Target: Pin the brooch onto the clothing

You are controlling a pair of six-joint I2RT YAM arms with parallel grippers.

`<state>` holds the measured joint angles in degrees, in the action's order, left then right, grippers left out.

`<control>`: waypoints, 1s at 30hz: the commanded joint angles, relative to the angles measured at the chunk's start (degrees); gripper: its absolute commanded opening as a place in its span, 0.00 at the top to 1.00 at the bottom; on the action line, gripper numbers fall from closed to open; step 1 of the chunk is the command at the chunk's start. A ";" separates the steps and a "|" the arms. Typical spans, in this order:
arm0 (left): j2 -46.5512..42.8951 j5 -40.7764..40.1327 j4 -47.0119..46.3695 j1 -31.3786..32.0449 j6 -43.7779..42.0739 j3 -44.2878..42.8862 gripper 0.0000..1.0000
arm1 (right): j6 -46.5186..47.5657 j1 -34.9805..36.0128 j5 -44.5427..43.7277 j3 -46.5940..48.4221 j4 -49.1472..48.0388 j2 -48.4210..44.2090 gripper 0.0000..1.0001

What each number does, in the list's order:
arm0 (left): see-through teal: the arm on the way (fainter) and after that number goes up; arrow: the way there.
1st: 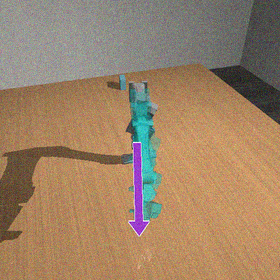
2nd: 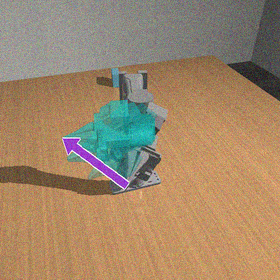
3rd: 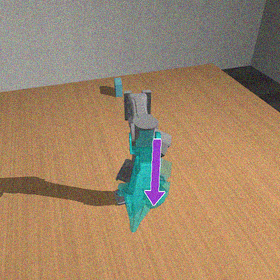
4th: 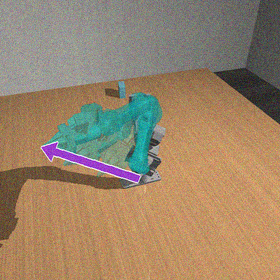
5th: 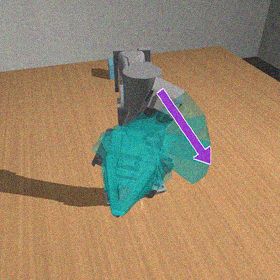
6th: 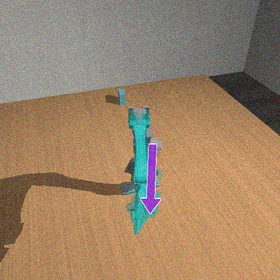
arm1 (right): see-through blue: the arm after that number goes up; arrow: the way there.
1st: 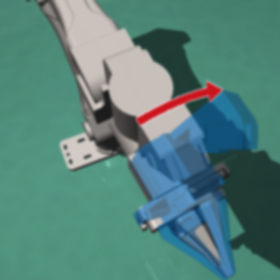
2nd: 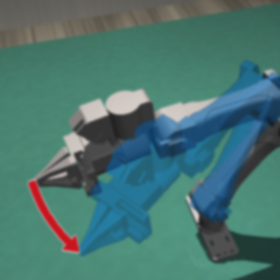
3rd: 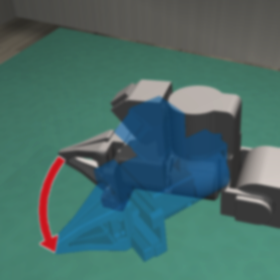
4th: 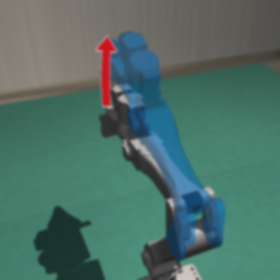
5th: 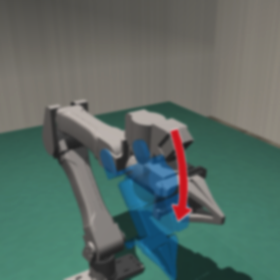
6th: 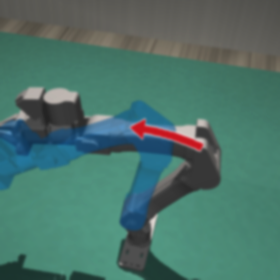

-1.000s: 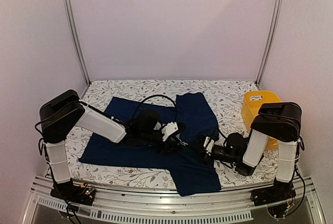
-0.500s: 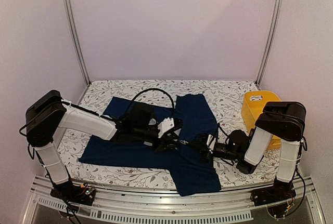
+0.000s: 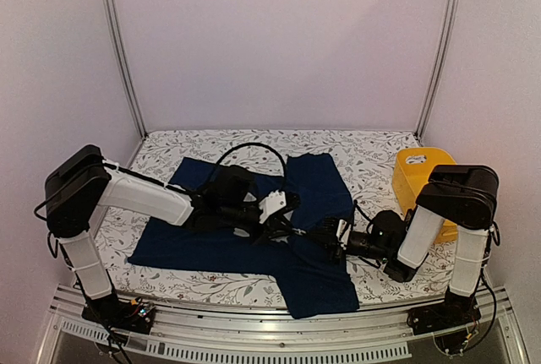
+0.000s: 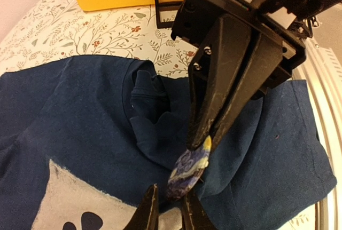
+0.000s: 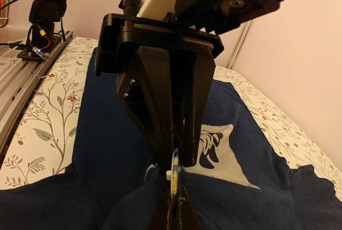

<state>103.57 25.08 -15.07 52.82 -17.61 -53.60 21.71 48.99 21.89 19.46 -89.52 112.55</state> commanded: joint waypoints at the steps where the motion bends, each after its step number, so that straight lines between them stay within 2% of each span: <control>1: 1.76 1.19 0.07 -0.06 0.70 -1.77 0.86 | 0.61 -0.07 2.51 0.49 -3.13 -1.63 1.00; 3: 1.74 2.31 -0.17 -0.06 1.18 -2.07 0.89 | 0.69 -0.12 2.41 0.41 -3.12 -1.60 1.00; 6: 1.35 3.19 0.03 -0.07 1.44 -2.06 1.00 | 0.86 -0.06 2.38 0.24 -3.04 -1.76 1.00; 10: 0.48 4.49 0.35 -0.04 2.18 -1.62 1.00 | 1.03 -0.12 1.61 -0.07 -2.42 -2.23 1.00; 14: 0.00 4.97 0.16 -0.03 4.56 -1.04 1.00 | 1.80 -0.12 -2.37 -1.67 -1.78 -3.85 0.85; 17: 0.04 5.04 -0.27 -0.07 6.73 -0.85 1.00 | 2.46 -0.08 -3.18 -2.02 2.84 -6.13 0.69; 21: -0.39 4.94 -0.04 -0.04 8.09 -0.53 1.00 | 0.27 0.29 -3.11 -3.56 4.76 -8.92 0.61; 27: -1.30 3.82 0.72 -0.05 8.95 -0.80 1.00 | 0.46 3.40 -5.21 -3.33 9.47 -9.06 0.60; 30: -1.69 4.02 0.60 -0.07 9.03 -0.55 1.00 | -1.74 4.00 -6.36 -3.80 3.37 -5.42 0.63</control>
<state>104.49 28.34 -14.22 52.80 -9.45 -54.06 22.41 51.83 18.11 15.59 -82.96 104.01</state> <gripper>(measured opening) 0.008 0.390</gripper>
